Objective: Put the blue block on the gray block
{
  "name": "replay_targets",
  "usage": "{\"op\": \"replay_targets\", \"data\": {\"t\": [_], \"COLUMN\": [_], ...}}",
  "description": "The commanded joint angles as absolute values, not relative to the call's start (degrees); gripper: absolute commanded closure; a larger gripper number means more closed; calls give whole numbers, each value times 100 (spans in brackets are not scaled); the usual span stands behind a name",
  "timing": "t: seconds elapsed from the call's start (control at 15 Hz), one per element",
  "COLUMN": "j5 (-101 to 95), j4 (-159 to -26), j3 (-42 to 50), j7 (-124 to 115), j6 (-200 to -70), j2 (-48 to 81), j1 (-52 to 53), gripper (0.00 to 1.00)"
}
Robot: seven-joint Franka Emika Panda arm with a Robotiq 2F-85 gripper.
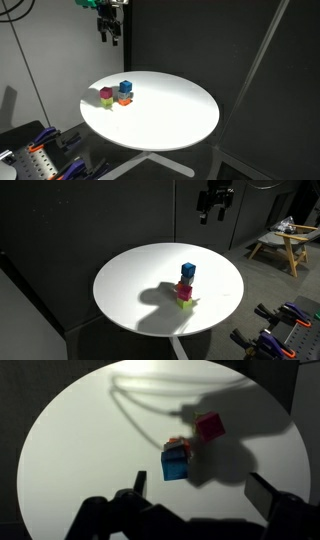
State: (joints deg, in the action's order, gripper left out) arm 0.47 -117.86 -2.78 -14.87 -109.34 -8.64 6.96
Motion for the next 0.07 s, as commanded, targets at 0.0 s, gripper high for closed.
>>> {"op": "replay_targets", "data": {"t": [0.0], "j5": [64], "j4": [-11776], "j3": [-388], "j7": [-1473], "j6": [-10922], "j2": [-862], "j1": [579], "gripper": [0]}}
